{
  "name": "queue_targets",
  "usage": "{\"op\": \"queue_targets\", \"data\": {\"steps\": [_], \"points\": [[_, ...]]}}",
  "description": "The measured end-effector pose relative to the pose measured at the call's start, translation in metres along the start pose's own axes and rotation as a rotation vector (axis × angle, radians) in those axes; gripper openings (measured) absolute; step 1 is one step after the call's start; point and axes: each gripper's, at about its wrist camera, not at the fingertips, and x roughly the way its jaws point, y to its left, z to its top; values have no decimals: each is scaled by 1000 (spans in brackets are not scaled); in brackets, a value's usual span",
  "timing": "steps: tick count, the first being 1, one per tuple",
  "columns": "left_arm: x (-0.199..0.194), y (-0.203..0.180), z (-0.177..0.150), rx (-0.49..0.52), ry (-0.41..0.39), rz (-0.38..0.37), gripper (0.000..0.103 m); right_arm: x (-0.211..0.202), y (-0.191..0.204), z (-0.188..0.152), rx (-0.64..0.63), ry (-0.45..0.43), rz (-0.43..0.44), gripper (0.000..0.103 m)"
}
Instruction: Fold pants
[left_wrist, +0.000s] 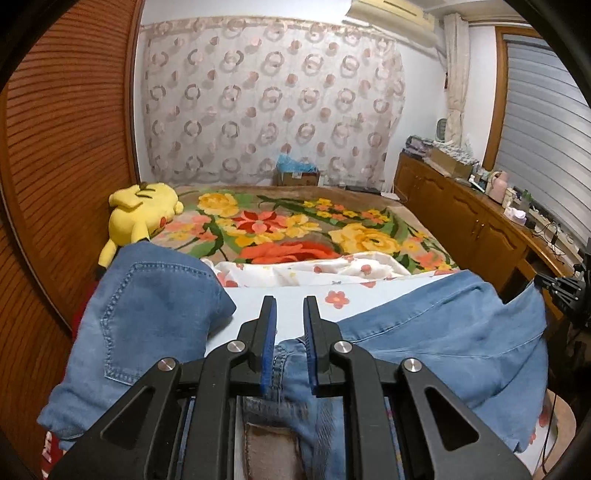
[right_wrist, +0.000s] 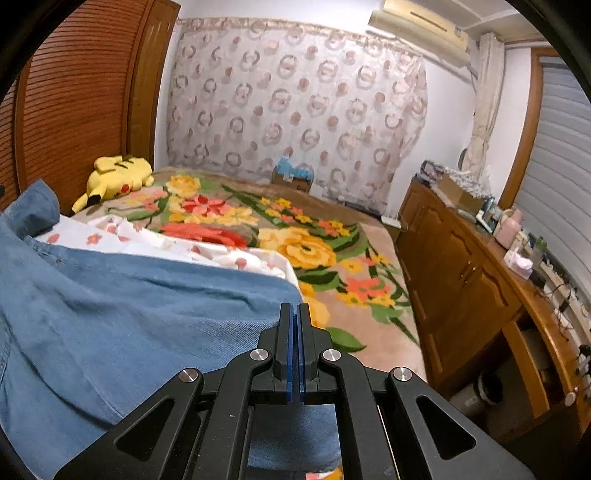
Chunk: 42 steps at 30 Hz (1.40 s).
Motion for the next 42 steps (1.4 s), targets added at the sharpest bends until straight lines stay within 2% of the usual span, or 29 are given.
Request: {"op": "queue_targets", "data": {"steps": [7,9,13,16,21,24,26,28,33,39,42], "points": [[23,3,-10,-4,87,-17,15,14,-5,17,2,52,18,1],[31,2,-16,7,129,-12,23,13,-7,20,4,55,23,1],[39,2,-25,12,163,-17,47,11,-9,23,11,54,28,1],[43,1,-33,18,195,-38,48,10,-9,22,16,52,30,1],[60,4,-36,-2,257,-55,48,9,-13,20,54,59,56,2],[70,3,-41,9,278,-45,48,6,-14,19,68,64,76,12],[73,4,-43,5,286,-49,48,3,-13,18,63,65,94,15],[76,5,-45,0,291,-53,48,3,-12,16,61,76,110,25],[79,5,-48,19,297,-50,45,5,-17,11,74,110,143,32],[79,-1,-51,65,294,-40,35,19,-21,10,97,174,173,37],[76,-2,-51,70,288,-41,27,27,-21,8,92,206,186,37]]}}
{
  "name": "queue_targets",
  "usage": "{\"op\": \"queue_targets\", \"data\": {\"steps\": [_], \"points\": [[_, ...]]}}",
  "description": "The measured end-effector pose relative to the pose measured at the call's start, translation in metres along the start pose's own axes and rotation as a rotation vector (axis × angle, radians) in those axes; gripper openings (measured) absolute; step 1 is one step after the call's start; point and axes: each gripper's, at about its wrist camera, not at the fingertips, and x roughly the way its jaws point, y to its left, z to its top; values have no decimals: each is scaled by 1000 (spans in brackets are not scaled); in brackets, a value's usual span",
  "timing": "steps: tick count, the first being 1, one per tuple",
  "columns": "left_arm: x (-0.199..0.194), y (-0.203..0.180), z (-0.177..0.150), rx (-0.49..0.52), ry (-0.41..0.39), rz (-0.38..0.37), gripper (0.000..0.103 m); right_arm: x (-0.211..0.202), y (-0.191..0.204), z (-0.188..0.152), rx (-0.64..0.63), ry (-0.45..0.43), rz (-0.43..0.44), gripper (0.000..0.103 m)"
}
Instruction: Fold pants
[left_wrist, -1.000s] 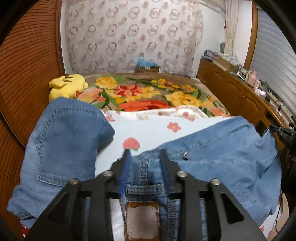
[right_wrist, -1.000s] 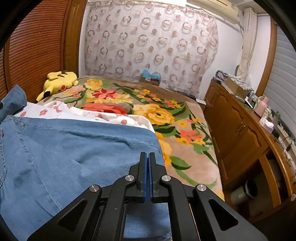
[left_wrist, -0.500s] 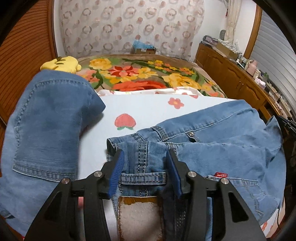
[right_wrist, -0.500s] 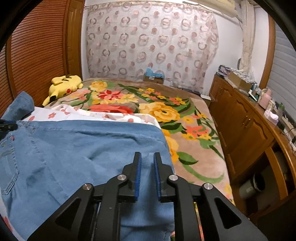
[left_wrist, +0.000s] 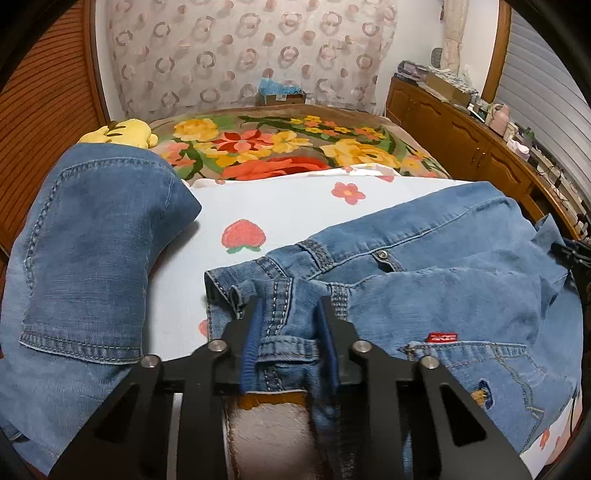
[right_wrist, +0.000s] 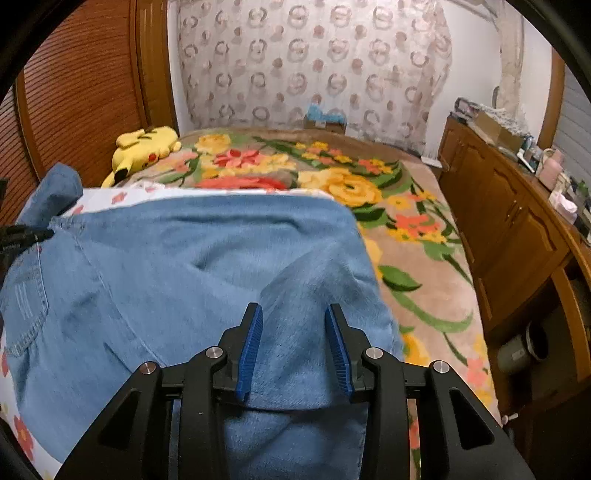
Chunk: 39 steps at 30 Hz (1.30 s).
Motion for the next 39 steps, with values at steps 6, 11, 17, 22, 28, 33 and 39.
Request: {"op": "queue_targets", "data": {"steps": [6,11,17,22,28,33,39], "points": [[-26,-3,-1,-3,-71,-4,18,7,0,3,-10,39,-2,34],[-61,-5,-1,-11,-160,-21,17,-7,2,4,-31,1,-4,9],[-84,0,7,-41,-242,-14,16,-48,0,23,-29,-141,-44,6],[-81,5,14,-60,-261,2,16,-63,6,52,-70,-214,-82,6],[-69,17,18,-92,-257,31,16,-41,22,75,-121,-235,-123,6],[-59,23,22,-109,-245,52,16,-4,29,88,-139,-218,-136,6],[-41,26,24,-108,-199,77,17,31,25,101,-122,-155,-110,6]]}}
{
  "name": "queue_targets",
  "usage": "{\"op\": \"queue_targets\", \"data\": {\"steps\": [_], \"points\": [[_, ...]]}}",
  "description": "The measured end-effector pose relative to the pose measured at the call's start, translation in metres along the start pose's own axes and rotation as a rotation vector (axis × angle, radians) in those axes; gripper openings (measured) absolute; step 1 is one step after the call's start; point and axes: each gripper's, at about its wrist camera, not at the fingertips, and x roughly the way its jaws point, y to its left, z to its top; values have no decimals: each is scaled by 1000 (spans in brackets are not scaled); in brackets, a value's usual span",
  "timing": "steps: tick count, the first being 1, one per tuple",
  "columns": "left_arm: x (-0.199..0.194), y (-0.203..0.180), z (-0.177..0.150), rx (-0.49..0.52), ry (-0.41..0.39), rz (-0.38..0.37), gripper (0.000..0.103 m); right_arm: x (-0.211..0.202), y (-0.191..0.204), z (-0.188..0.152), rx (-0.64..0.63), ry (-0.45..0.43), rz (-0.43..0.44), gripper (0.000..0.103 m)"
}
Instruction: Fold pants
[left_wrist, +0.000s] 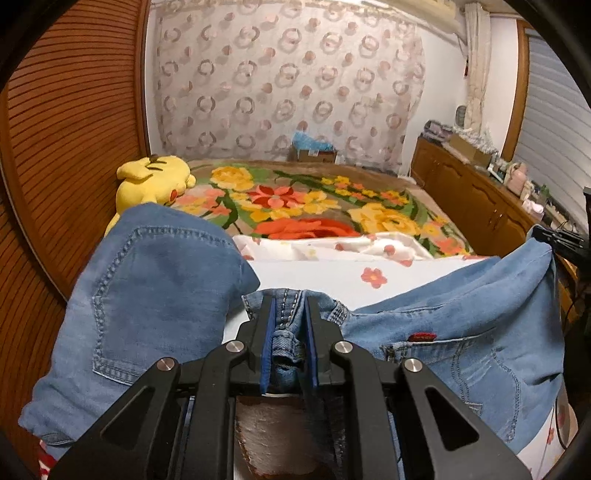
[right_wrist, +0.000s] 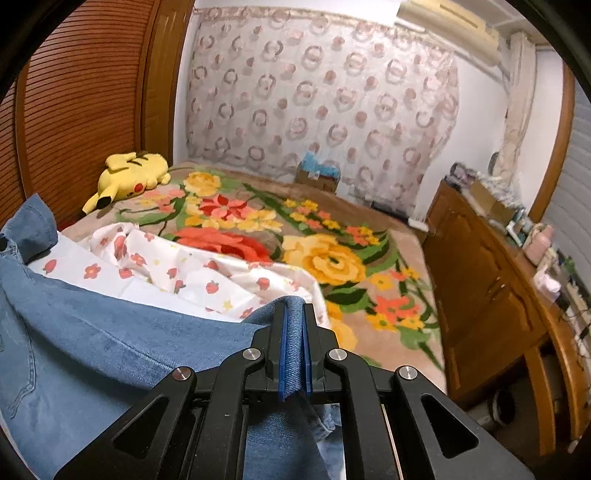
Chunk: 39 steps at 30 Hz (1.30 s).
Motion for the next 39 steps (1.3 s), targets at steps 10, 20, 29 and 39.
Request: {"op": "queue_targets", "data": {"steps": [10,20,29,39], "points": [[0,-6,-6,27,27,2,21,8,-7,6,39,21,34,17],[-17,-19,-9,84,21,-10,55,-10,-3,0,72,-8,34,33],[-33,-32,-15,114,9,-43,79,-52,5,-18,86,-65,80,33],[-67,-43,-39,139,-15,-69,79,-99,20,-52,116,-106,154,38]]}}
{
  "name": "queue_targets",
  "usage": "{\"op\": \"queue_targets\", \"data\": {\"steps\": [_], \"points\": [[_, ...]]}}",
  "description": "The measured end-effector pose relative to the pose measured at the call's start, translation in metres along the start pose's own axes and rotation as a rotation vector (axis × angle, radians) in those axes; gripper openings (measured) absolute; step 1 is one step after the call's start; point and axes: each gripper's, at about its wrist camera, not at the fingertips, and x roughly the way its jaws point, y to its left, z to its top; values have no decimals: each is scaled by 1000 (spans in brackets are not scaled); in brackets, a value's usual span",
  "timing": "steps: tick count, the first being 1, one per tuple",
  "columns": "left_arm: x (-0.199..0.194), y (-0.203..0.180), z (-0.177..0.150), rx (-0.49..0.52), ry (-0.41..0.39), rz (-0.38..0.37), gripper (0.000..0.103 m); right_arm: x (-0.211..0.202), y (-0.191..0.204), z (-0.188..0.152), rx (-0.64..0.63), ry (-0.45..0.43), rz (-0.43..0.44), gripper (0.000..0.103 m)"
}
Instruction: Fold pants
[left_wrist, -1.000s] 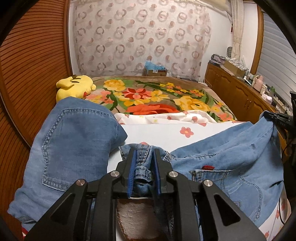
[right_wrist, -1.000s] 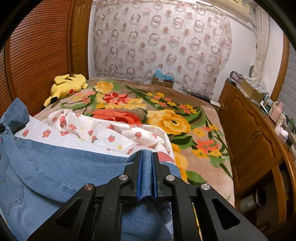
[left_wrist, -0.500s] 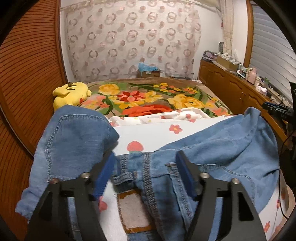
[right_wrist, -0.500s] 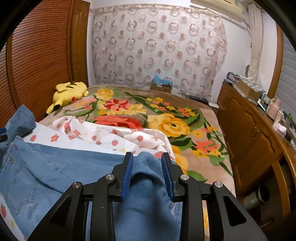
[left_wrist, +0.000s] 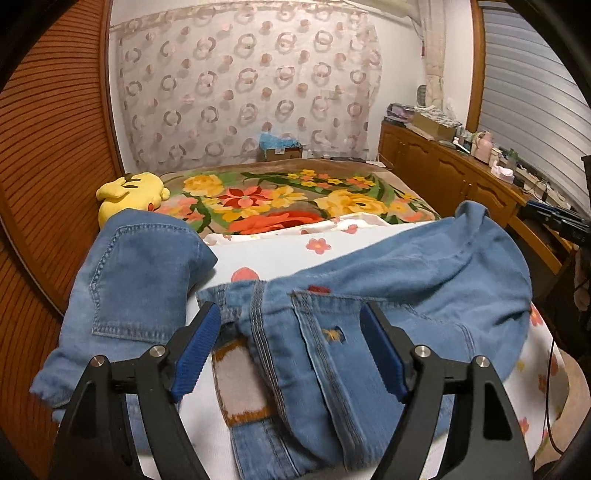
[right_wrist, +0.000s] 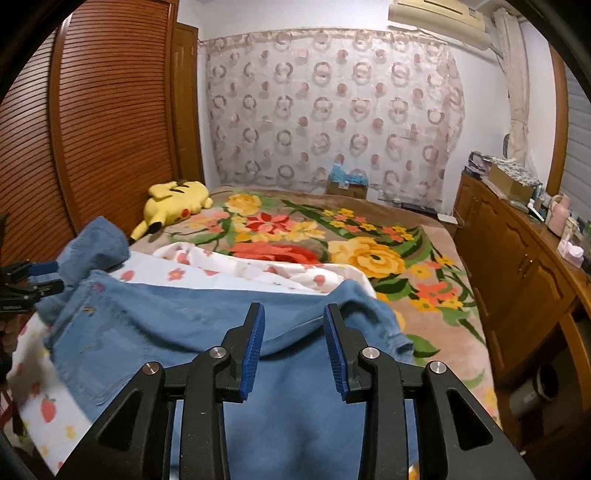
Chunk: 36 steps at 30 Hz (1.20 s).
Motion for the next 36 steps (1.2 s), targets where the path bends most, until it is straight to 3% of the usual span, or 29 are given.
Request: {"op": "queue_targets", "data": {"steps": [9,22,33,36], "points": [[-34,-3,-28,11,-15,-17,79,-35,10,-38,16,3,35,38],[-58,9,-84,-18,10,0,79,-62,27,-83,41,76,57,43],[-46,16,-113,-23,63,9,78,-43,33,-89,59,143,61,43],[-38,21,-117,-33,85,-1,73,-31,32,-84,54,165,61,43]]}}
